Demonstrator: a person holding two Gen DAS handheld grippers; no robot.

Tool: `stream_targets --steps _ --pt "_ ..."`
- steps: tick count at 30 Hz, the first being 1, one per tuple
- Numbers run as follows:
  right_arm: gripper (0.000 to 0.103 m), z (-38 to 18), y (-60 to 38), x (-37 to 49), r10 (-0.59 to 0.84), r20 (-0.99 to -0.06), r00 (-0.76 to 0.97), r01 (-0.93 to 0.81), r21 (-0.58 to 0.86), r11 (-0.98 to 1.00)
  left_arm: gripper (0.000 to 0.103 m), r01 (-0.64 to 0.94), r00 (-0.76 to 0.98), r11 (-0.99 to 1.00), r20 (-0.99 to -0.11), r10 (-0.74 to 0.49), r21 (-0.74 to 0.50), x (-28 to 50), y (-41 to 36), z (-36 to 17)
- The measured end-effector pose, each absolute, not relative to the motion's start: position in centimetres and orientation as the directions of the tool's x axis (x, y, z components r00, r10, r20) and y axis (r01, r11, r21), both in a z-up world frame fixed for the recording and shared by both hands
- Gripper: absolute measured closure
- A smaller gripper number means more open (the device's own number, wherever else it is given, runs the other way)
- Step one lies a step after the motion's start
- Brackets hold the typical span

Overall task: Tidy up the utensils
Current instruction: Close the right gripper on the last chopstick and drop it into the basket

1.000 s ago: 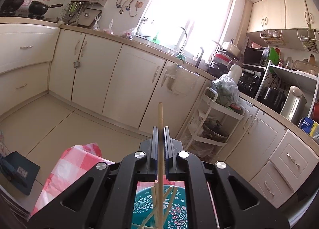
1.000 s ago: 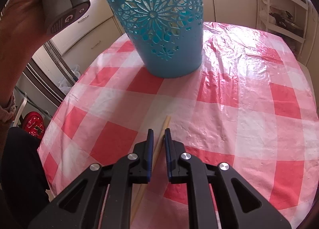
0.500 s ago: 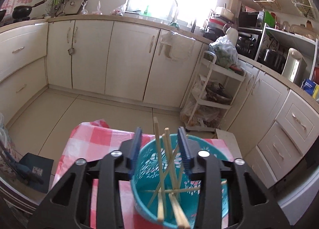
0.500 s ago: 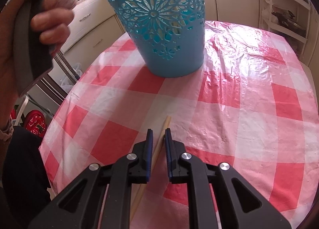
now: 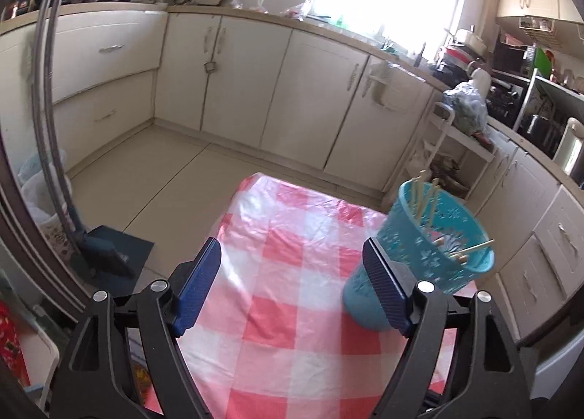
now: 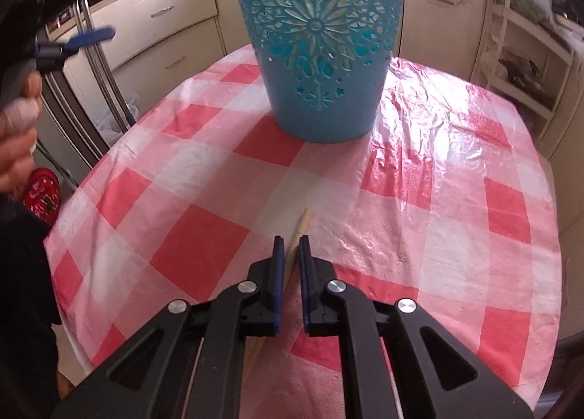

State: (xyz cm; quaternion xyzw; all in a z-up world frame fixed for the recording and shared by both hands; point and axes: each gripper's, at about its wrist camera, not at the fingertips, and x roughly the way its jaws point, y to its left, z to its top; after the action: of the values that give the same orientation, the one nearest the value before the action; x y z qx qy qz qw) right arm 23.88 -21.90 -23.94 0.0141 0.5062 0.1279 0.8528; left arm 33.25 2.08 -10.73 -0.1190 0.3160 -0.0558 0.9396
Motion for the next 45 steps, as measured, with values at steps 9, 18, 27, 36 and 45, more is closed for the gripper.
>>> stream_targets --steps 9,18,27,36,45 --pt "0.098 -15.1 -27.4 23.6 0.554 -0.602 0.574 -0.180 0.568 0.803 0.027 -0.027 0.769 0.962 -0.620 -0.155 -0.273 33.6 3.6 -12.0" --pt "0.099 -4.1 -28.3 27.8 0.599 -0.399 0.695 -0.321 0.573 0.754 0.027 -0.016 0.758 0.957 -0.627 -0.178 -0.290 34.2 2.8 -12.1" --pt "0.101 -4.2 -27.9 30.2 0.573 -0.436 0.694 -0.310 0.538 0.784 0.027 -0.029 0.742 0.944 -0.640 -0.200 -0.328 34.7 3.1 -12.6" --pt "0.046 -13.3 -26.4 29.3 0.436 -0.705 0.560 -0.158 0.426 0.891 0.027 -0.029 0.720 0.945 -0.663 -0.206 -0.325 35.0 2.8 -13.1" --pt "0.055 -11.5 -22.9 27.1 0.242 -0.573 0.783 -0.150 0.204 0.968 0.027 -0.021 0.705 0.944 -0.674 -0.220 -0.329 35.3 2.6 -13.4"
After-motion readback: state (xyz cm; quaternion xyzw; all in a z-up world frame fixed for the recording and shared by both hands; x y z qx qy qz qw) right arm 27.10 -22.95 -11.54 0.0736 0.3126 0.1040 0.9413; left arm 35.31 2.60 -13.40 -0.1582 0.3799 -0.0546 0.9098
